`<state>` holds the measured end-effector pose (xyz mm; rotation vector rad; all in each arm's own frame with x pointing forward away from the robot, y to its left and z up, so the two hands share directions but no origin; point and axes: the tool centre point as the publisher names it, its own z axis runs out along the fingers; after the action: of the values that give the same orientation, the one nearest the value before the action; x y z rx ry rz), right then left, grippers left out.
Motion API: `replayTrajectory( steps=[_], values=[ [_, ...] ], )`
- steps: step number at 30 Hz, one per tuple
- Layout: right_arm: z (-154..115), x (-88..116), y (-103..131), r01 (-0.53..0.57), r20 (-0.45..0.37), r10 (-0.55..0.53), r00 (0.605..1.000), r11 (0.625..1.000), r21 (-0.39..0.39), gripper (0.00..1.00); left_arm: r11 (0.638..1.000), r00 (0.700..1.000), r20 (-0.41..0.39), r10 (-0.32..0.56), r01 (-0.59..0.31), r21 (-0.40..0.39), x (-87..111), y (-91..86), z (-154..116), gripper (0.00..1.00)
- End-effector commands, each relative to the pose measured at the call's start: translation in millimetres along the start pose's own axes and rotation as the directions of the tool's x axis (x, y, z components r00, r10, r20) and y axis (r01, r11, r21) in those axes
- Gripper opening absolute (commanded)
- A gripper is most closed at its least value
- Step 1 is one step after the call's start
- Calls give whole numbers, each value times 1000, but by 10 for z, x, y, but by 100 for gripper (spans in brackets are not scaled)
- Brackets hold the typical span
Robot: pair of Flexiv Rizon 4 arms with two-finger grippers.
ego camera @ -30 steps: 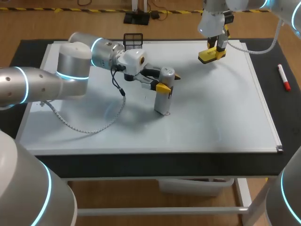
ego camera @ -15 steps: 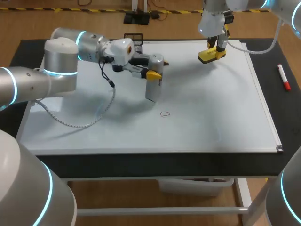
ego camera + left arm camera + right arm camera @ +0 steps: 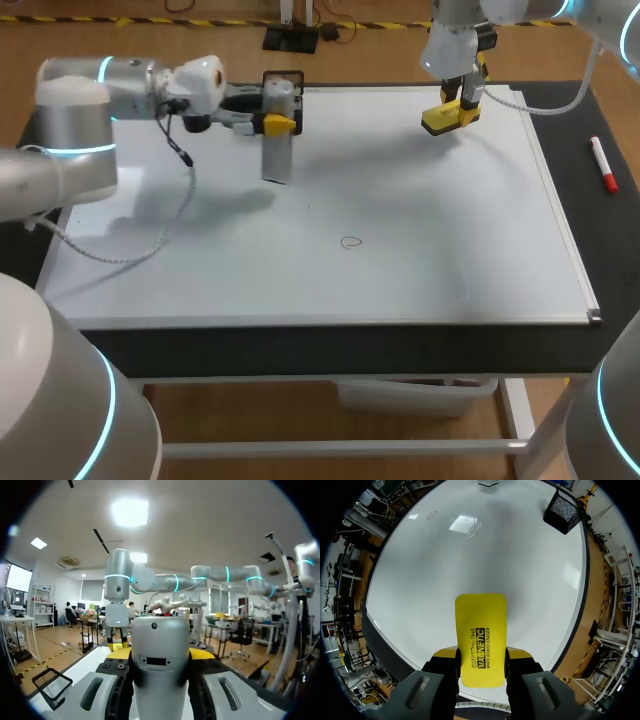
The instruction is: Pick up the inspection probe, press it on each red-marked spot on the whiteboard one by one, put down the probe, pick up the eraser, and wipe off all the red marks.
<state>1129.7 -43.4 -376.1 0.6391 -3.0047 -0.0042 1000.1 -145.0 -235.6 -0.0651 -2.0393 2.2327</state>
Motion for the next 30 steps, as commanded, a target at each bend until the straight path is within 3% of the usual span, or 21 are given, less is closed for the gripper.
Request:
replayTrajectory(
  steps=[1, 15, 30],
  values=[
    [-17, -10, -10, 1, -5, -1, 1000, 1000, 1, 0, 1000, 995, 96, 7, -8, 11, -2, -71, -237, 0],
    [-17, -10, -10, 1, -5, -1, 1000, 1000, 1, 0, 998, 977, 214, 20, -32, 52, -329, -185, -863, 0],
    [-17, -10, -10, 1, -5, -1, 1000, 1000, 1, 0, 998, 972, 233, 32, -43, 44, -413, -224, -1031, 0]
  ],
)
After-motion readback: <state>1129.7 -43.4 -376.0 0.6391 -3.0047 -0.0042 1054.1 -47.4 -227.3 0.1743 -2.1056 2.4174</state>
